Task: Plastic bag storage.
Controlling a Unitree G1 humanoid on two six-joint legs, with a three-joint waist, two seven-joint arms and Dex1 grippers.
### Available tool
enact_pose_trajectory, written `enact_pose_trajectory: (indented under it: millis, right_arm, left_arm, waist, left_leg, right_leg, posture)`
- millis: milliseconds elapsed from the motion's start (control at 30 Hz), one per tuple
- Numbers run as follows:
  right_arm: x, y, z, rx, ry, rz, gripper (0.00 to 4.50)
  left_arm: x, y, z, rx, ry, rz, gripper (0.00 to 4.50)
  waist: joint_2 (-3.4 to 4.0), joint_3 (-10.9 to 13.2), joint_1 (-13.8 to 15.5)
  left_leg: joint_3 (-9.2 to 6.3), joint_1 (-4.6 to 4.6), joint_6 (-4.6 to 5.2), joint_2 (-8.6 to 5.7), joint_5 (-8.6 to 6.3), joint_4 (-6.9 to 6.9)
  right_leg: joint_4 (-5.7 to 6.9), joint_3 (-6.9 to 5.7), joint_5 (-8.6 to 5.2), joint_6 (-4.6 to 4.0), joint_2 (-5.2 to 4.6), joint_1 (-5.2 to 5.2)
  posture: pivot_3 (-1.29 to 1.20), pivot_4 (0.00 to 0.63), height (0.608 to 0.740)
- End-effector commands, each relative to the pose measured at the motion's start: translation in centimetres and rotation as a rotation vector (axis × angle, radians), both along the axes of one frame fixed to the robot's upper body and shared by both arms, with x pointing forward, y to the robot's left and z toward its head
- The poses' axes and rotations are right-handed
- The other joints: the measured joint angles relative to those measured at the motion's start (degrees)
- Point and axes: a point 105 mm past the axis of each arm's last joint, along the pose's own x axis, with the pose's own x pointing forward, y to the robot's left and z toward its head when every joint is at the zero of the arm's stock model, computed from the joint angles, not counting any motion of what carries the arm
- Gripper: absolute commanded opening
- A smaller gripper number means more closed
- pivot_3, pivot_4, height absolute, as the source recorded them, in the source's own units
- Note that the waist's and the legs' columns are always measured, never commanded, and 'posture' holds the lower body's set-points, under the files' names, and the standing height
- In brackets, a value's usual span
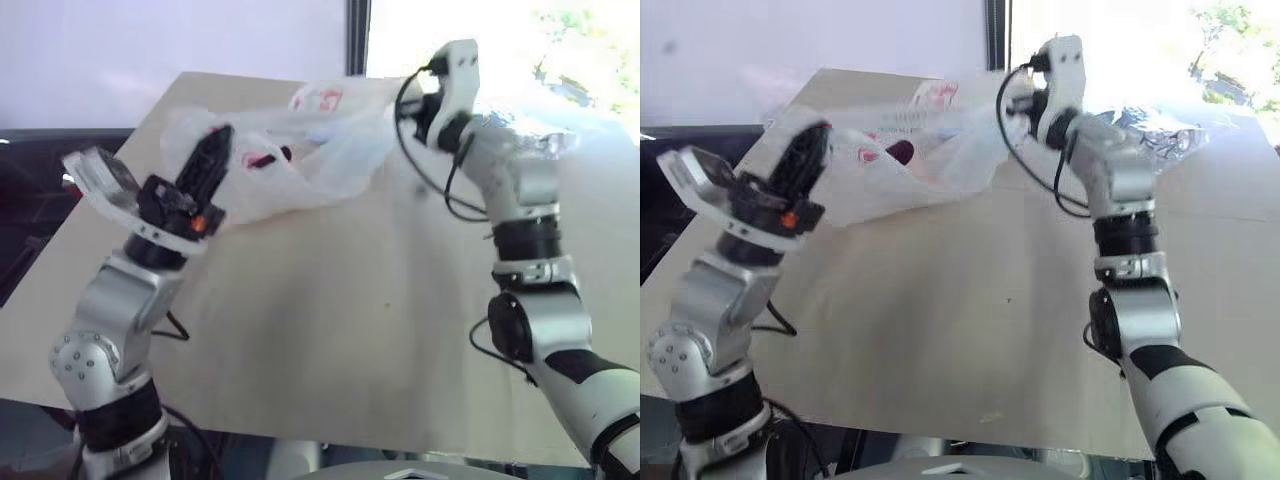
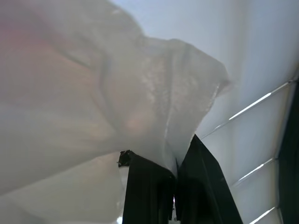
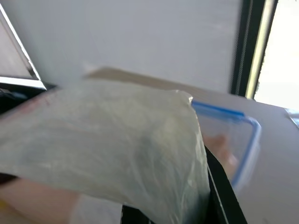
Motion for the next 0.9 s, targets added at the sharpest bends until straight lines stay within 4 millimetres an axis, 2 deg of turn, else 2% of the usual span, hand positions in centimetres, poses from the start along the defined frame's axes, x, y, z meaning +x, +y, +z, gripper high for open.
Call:
enact_pose_trajectory:
  millis: [33,133,200,233,333,400,500,600,667,733,833,900]
  right_arm:
    - [-1.9,-2.3,7.4,0.155,-0.127,0.056,0.00]
    - [-3.1,-5.3,11.4,0.234,-0.172,0.053,0.00]
    - [-3.7,-6.8,12.9,0.269,-0.184,0.046,0.00]
    - [-4.1,-8.0,13.5,0.265,-0.197,0.020,0.00]
    - [-5.7,-10.8,14.4,0.238,-0.224,-0.045,0.00]
    - [-7.0,-12.1,14.4,0.207,-0.236,-0.077,0.00]
    - [-8.7,-13.0,13.7,0.176,-0.231,-0.101,0.00]
    - [-11.5,-13.8,11.7,0.153,-0.213,-0.118,0.00]
    - [-13.2,-13.9,10.1,0.147,-0.202,-0.112,0.00]
    - [-14.4,-13.1,7.5,0.070,-0.169,-0.096,0.00]
    - [-15.2,-11.6,3.0,-0.058,-0.078,-0.075,0.00]
    - [-15.6,-11.0,0.1,-0.118,-0.025,-0.064,0.00]
  left_arm:
    - [-0.1,2.0,5.6,-0.053,-0.156,0.037,0.07]
    - [1.5,3.8,9.3,-0.075,-0.179,0.064,0.07]
    - [2.4,4.0,10.2,-0.060,-0.174,0.069,0.07]
    - [3.0,3.5,10.6,-0.039,-0.179,0.060,0.07]
    - [4.4,1.8,10.9,0.001,-0.175,0.018,0.07]
    - [5.1,0.8,10.4,0.022,-0.157,-0.014,0.07]
    - [5.8,-0.5,9.1,0.089,-0.129,-0.045,0.07]
    - [6.0,-1.3,6.8,0.140,-0.090,-0.083,0.07]
    - [6.2,-1.2,5.9,0.141,-0.065,-0.091,0.07]
    - [6.4,-1.0,4.8,0.166,-0.041,-0.082,0.07]
    - [6.7,-1.2,2.8,0.227,-0.004,-0.080,0.07]
    - [6.4,-1.9,0.8,0.299,0.020,-0.102,0.07]
  waist:
    - [0.00,0.0,0.4]
    - [0.00,0.0,0.9]
    - [0.00,0.0,1.1]
    - [-0.01,0.0,1.3]
    - [0.00,0.0,1.2]
    - [0.00,0.0,1.2]
    - [0.02,0.0,1.0]
    - [0.05,0.0,0.8]
    - [0.10,0.0,0.8]
    - [0.14,0.1,0.9]
    - [0.14,0.1,0.9]
    - [0.16,0.1,0.8]
  left_leg:
    - [-0.04,-0.01,0.00,-0.01,0.00,0.01]
    - [-0.04,-0.01,0.04,-0.07,-0.02,0.02]
    - [-0.06,0.02,0.14,-0.07,-0.09,-0.03]
    - [-0.08,-0.01,0.16,-0.09,-0.10,-0.04]
    - [-0.12,-0.11,0.21,-0.13,-0.13,-0.10]
    - [-0.16,-0.25,0.21,-0.10,-0.13,-0.12]
    - [-0.27,-0.38,0.20,-0.08,-0.13,-0.16]
    - [-0.23,-0.35,0.17,-0.04,-0.11,-0.33]
    - [-0.23,-0.30,0.03,-0.03,-0.03,-0.50]
    - [-0.24,-0.31,-0.09,-0.03,0.04,-0.54]
    - [-0.28,-0.18,-0.16,-0.03,0.09,-0.53]
    - [-0.22,0.02,-0.16,-0.04,0.09,-0.55]
  right_leg:
    - [-0.03,-0.03,0.00,0.00,0.10,0.03]
    - [-0.17,0.03,0.00,0.02,0.07,0.10]
    - [-0.31,0.00,0.00,0.04,0.02,0.20]
    - [-0.35,-0.02,0.00,0.05,0.02,0.19]
    - [-0.50,-0.07,-0.01,0.10,-0.06,0.21]
    - [-0.72,-0.13,0.00,0.11,-0.19,0.20]
    - [-0.81,-0.26,0.01,0.14,-0.26,0.14]
    - [-0.76,-0.26,0.01,0.13,-0.26,0.03]
    - [-0.74,-0.26,0.01,0.13,-0.26,0.00]
    - [-0.63,-0.24,0.00,0.11,-0.25,-0.09]
    - [-0.60,-0.24,0.00,0.11,-0.21,0.02]
    - [-0.63,-0.16,-0.01,0.11,-0.20,0.19]
  posture:
    - [0.00,0.150,0.740]
    - [0.00,0.150,0.740]
    - [0.00,0.150,0.740]
    - [0.00,0.150,0.740]
    - [0.00,0.150,0.740]
    - [0.00,0.150,0.740]
    - [0.00,0.150,0.740]
    - [0.00,0.150,0.740]
    - [0.00,0.150,0.740]
    - [0.00,0.150,0.740]
    - [0.00,0.150,0.740]
    - [0.00,0.150,0.740]
